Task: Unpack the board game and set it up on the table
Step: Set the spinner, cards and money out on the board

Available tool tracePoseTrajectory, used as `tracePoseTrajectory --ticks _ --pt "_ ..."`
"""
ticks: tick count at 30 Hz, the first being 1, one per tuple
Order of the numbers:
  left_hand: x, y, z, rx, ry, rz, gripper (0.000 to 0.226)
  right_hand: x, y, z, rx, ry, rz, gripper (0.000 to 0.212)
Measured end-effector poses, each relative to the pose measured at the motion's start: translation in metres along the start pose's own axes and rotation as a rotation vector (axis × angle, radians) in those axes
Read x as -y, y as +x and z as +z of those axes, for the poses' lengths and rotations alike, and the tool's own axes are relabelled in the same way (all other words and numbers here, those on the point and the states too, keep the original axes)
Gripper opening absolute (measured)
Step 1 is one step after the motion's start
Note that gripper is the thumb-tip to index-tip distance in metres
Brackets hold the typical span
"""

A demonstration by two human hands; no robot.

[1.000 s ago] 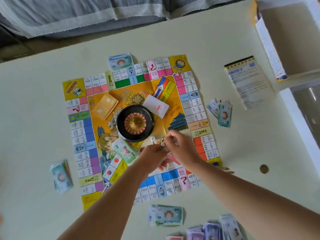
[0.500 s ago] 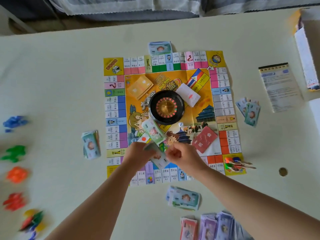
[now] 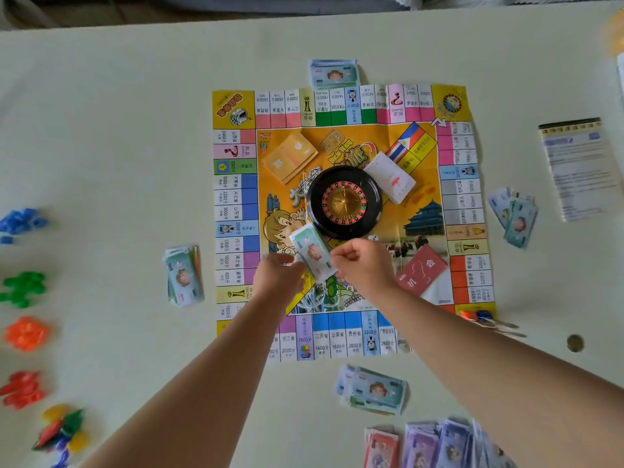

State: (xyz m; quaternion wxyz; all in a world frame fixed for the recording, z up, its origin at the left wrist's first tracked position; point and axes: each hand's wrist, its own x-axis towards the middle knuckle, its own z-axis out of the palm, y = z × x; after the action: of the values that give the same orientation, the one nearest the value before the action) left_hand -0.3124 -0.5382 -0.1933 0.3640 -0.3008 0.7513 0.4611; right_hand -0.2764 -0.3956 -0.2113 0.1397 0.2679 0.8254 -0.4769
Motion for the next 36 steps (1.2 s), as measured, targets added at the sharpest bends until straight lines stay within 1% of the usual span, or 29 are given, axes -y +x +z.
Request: tracePoseTrajectory --ticks 1,3,5,8,11,16,20,22,25,30,33,36 --pt "0.0 0.0 0.003 0.009 -0.01 -0.007 0.017 0.0 0.0 0.001 -0.022 -0.053 -0.03 0.006" --pt "0.001 0.001 0.007 0.022 -0.043 -0.032 0.023 -0.002 -0.001 0.002 -0.06 -0.147 -0.078 0.009" --pt "0.002 0.001 0.011 0.023 -0.049 -0.046 0.024 -0.006 -0.001 0.003 -0.088 -0.211 -0.089 0.018" --pt "0.002 0.001 0.014 0.028 -0.028 -0.049 0.015 -0.009 -0.002 0.007 -0.039 -0.272 -0.081 0.029" --pt "0.001 0.002 0.016 0.028 -0.034 -0.04 0.011 -0.007 -0.002 0.011 0.004 -0.299 -0.095 0.031" --pt "0.004 -0.003 0.015 0.031 -0.059 -0.027 0.017 -0.007 -0.002 0.008 0.053 -0.297 -0.102 0.035" --pt "0.012 -0.015 0.012 0.037 -0.053 0.004 0.015 -0.011 -0.013 -0.001 0.087 -0.287 -0.161 0.027" --pt "0.022 -0.026 0.011 0.027 -0.082 -0.004 0.017 -0.015 -0.025 -0.006 0.13 -0.259 -0.179 0.023" --pt "0.046 -0.046 0.013 0.038 -0.111 -0.033 0.014 -0.025 -0.05 -0.011 0.224 -0.258 -0.194 0.019" --pt "0.101 -0.082 0.023 0.062 -0.08 -0.093 0.013 -0.053 -0.104 -0.014 0.352 -0.312 -0.148 0.02" --pt "0.138 -0.106 0.03 0.077 -0.075 -0.143 0.016 -0.074 -0.141 -0.016 0.4 -0.336 -0.144 0.019" --pt "0.172 -0.127 0.039 0.099 -0.072 -0.182 0.015 -0.094 -0.174 -0.017 0.414 -0.382 -0.161 0.019"
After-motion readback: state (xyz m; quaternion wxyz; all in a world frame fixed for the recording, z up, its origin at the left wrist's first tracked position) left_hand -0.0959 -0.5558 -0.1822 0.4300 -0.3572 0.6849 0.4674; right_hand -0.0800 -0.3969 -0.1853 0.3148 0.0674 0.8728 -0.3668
